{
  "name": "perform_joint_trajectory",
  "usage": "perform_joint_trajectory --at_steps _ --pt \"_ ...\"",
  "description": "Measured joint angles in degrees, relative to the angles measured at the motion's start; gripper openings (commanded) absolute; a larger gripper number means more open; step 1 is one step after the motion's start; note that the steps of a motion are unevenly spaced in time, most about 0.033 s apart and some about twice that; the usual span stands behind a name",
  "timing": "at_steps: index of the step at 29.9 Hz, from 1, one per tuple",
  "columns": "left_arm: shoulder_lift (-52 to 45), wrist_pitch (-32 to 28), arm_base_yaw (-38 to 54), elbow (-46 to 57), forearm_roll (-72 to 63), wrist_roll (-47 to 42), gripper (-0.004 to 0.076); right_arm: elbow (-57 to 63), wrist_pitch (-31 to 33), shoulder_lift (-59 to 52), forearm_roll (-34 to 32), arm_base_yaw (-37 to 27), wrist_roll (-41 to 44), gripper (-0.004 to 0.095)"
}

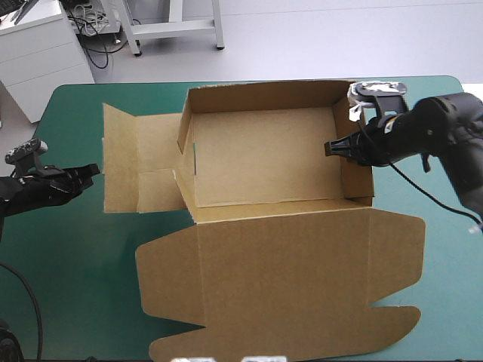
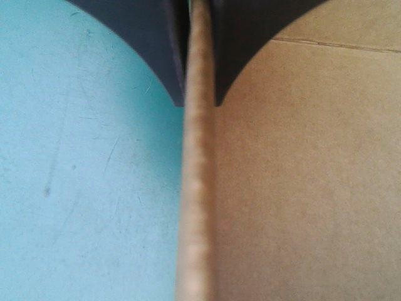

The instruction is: Fold the box

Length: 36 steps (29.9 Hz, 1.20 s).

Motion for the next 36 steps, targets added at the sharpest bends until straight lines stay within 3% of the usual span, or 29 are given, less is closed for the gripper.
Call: perform_joint_trajectory --at_steps 6,9,16,18,30,36 --pt "0.00 0.10 0.00 0.00 0.00 4.36 -0.0019 0.00 0.05 -7.78 4.90 0.00 -9.22 -0.0008" --pt "0.00 0.93 0.00 0.00 0.00 7.19 0.0060 0.00 -0.76 -8.62 7.55 0.00 -12.40 -0.0008" --pt "0.00 2.41 0.00 0.00 0.00 8.65 0.0503 0.00 -3.45 -6.86 9.69 0.00 -13.06 -0.0008" --pt "0.00 3.42 0.00 0.00 -0.05 8.66 0.0573 0.00 -3.49 -5.96 9.76 0.00 -13.19 -0.0008" --pt "0.00 13.42 -0.27 0.00 -10.51 8.67 0.0586 0.00 -7.18 0.73 9.76 0.00 -13.24 -0.0008" --pt "0.00 15.69 -6.01 0.00 -14.66 11.40 0.0586 0.00 -9.92 3.90 9.76 0.00 -12.82 -0.0008"
